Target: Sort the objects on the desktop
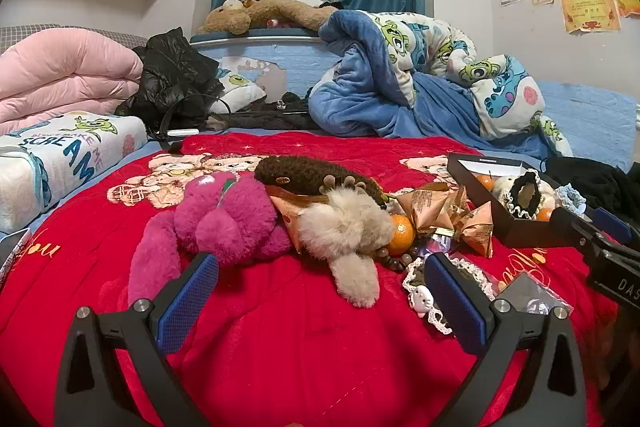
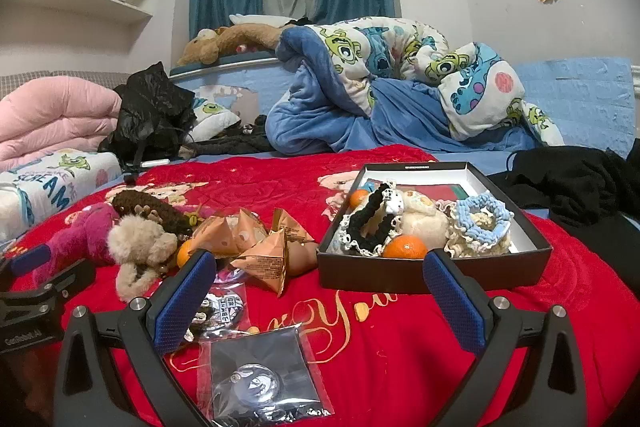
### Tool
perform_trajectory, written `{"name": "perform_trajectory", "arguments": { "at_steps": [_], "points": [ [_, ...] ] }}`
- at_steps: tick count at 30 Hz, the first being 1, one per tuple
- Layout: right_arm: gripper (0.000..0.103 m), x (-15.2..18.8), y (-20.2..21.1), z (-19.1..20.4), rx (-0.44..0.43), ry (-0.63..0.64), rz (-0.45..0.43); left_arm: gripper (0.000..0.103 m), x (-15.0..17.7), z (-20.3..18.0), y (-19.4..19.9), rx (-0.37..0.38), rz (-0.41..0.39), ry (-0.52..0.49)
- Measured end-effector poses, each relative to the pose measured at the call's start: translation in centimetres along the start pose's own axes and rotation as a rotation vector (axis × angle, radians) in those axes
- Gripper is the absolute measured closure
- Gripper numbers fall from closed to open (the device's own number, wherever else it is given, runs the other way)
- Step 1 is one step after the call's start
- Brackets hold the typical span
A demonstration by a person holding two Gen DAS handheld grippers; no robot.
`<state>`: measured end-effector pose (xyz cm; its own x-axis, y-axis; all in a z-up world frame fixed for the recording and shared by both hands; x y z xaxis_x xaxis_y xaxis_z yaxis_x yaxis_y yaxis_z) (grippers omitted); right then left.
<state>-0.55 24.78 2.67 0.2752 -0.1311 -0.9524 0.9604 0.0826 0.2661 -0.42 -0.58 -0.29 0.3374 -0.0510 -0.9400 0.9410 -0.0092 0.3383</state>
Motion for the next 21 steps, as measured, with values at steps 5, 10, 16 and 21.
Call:
{"name": "perform_trajectory", "arguments": {
  "at_steps": [5, 10, 16, 21],
  "points": [
    [0.000, 0.1, -0.1, -0.4, 0.000, -0.021, 0.005, 0.000, 0.2, 0.2, -0.1, 0.006, 0.001, 0.004],
    [0.000, 0.2, 0.2, -0.2, 0.013, -0.009, -0.010, 0.000, 0.4, 0.3, -0.3, 0.007, -0.001, 0.014],
    [0.000, 0.2, 0.2, -0.2, 0.001, -0.009, -0.005, 0.000, 0.5, 0.4, -0.8, -0.018, 0.023, 0.023],
    [0.000, 0.0, -0.6, -0.6, -0.041, -0.033, 0.043, 0.000, 0.4, 0.7, -1.1, 0.000, 0.046, 0.038]
  ]
}}
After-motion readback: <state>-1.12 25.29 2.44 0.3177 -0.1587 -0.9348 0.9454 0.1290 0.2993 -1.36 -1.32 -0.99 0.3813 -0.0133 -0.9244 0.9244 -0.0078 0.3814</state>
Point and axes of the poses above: each gripper's, at about its wrist camera, not at the fingertips, and y roughly against the way its jaws point, z to its left, x to its underside, the point moved 1 cm from there along -y, roughly the way its jaws point, and after that the axes turned 7 degrees about -y, right-handed, at the moved point
